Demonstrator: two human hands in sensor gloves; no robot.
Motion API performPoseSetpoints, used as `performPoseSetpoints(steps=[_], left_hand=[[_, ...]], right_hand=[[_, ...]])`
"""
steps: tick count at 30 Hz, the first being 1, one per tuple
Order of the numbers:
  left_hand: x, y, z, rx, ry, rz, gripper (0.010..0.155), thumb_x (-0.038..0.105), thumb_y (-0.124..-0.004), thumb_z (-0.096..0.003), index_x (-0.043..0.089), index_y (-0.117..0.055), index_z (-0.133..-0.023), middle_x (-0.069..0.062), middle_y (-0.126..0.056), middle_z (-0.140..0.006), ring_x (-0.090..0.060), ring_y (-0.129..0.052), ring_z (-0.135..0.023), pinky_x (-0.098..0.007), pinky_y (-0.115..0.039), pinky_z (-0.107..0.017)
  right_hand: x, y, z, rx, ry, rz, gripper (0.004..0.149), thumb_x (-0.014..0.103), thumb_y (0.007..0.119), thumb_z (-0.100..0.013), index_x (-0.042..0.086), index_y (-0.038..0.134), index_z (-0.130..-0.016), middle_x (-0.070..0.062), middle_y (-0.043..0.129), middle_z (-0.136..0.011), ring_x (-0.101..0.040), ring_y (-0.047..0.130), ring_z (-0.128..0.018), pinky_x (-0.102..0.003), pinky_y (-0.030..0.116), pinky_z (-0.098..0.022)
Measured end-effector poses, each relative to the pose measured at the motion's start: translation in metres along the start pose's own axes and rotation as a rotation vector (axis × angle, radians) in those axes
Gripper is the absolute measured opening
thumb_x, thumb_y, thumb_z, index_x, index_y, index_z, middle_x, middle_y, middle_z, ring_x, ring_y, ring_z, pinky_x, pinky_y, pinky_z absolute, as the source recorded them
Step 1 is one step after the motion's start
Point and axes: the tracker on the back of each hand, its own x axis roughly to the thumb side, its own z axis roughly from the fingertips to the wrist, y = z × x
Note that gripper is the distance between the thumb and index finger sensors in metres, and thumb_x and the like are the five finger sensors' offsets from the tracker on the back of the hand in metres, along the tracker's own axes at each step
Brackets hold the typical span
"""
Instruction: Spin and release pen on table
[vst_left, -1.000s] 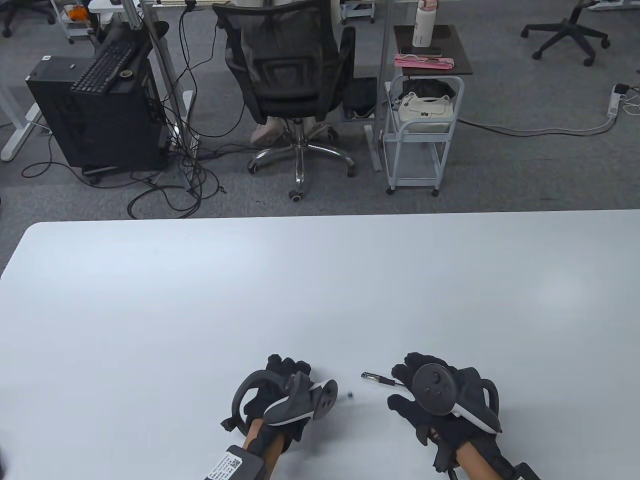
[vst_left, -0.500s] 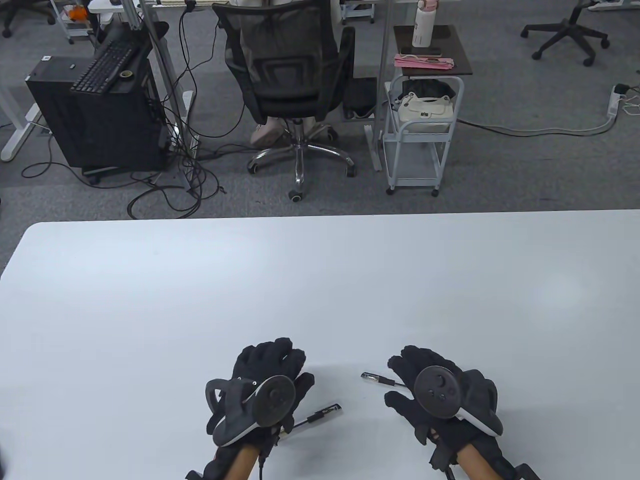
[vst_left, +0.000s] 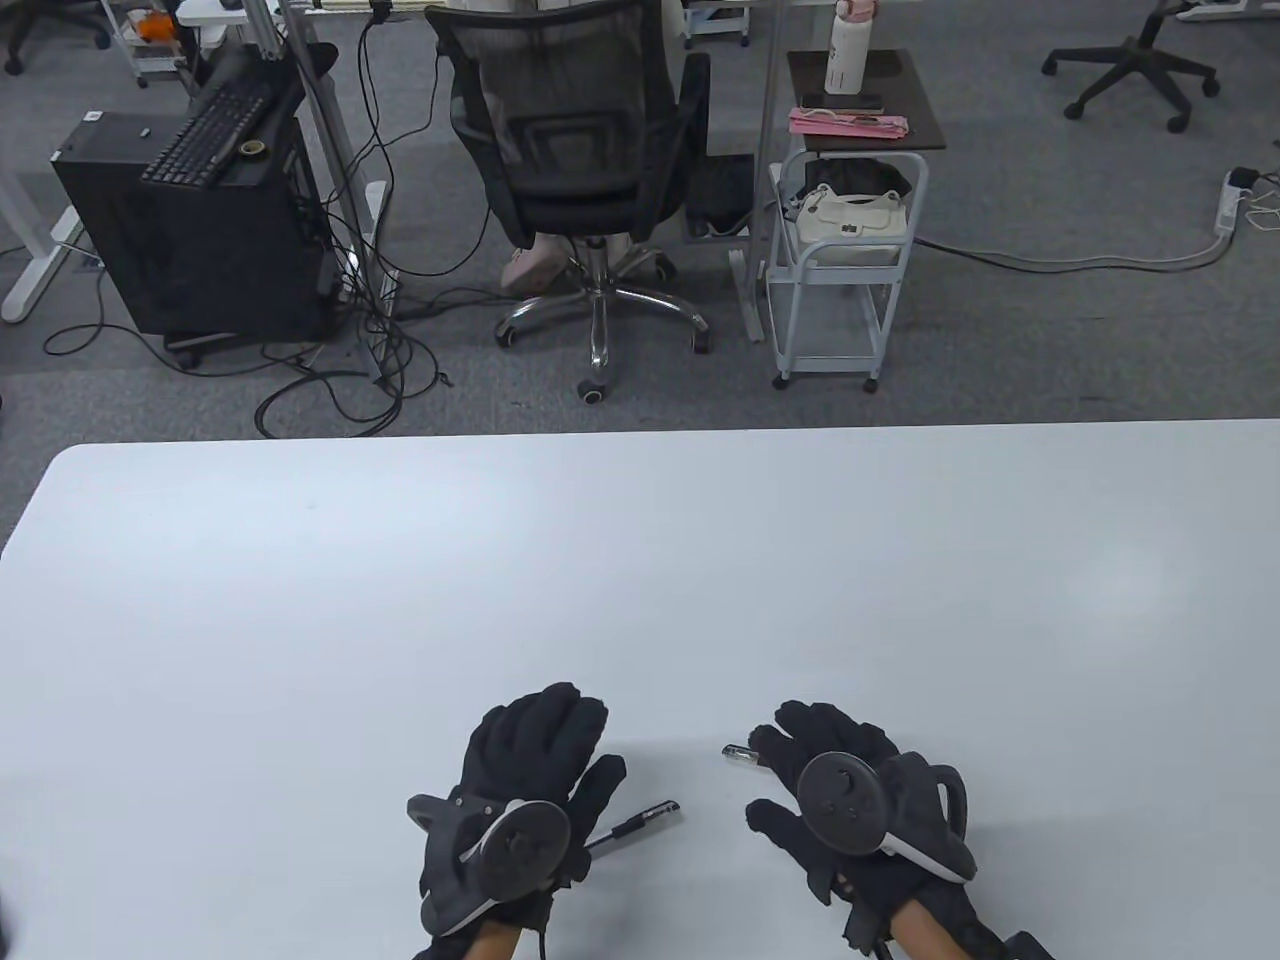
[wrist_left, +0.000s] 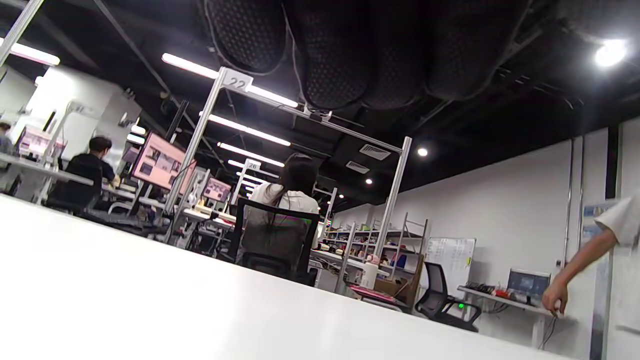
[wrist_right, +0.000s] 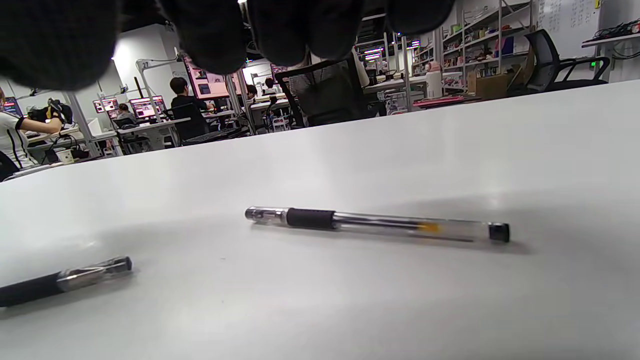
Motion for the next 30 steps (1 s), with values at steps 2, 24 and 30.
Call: performPoseSetpoints(steps=[2,24,30], left_hand=[[-0.0014,0.0018,0.0017,-0.008,0.001,0.022,0.058,0.059,-0.074,-0.0429,0.029,-0.079,-0.093,-0.004,-0.079,-0.104,-0.03,-0.082,-0.094,-0.058,-0.064,-0.071],[-0.0008,0.0001,0.0054,-0.025,-0.024,0.04,0.059,0.06,-0.074,-0.0423,0.029,-0.079,-0.093,-0.004,-0.078,-0.104,-0.03,-0.082,-0.094,-0.057,-0.064,-0.071],[0.0011,-0.0014,0.0051,-0.038,-0.032,0.03,0.059,0.059,-0.075,-0.0423,0.029,-0.079,-0.093,-0.004,-0.078,-0.104,-0.03,-0.082,-0.094,-0.057,-0.064,-0.071]], right_hand=[[0.001,0.0019,-0.0005,0.008,-0.003,0.006,0.067,0.056,0.078,-0.044,0.027,0.062,-0.102,-0.009,0.053,-0.111,-0.038,0.053,-0.103,-0.067,0.048,-0.069],[-0.0002,-0.0038,0.0024,-0.026,0.005,-0.024,0.067,0.056,0.078,-0.044,0.027,0.062,-0.102,-0.009,0.053,-0.111,-0.038,0.053,-0.103,-0.067,0.048,-0.069],[0.0014,-0.0034,0.0024,-0.026,-0.007,-0.013,0.067,0.057,0.077,-0.044,0.027,0.062,-0.102,-0.009,0.053,-0.111,-0.038,0.053,-0.103,-0.067,0.048,-0.069]])
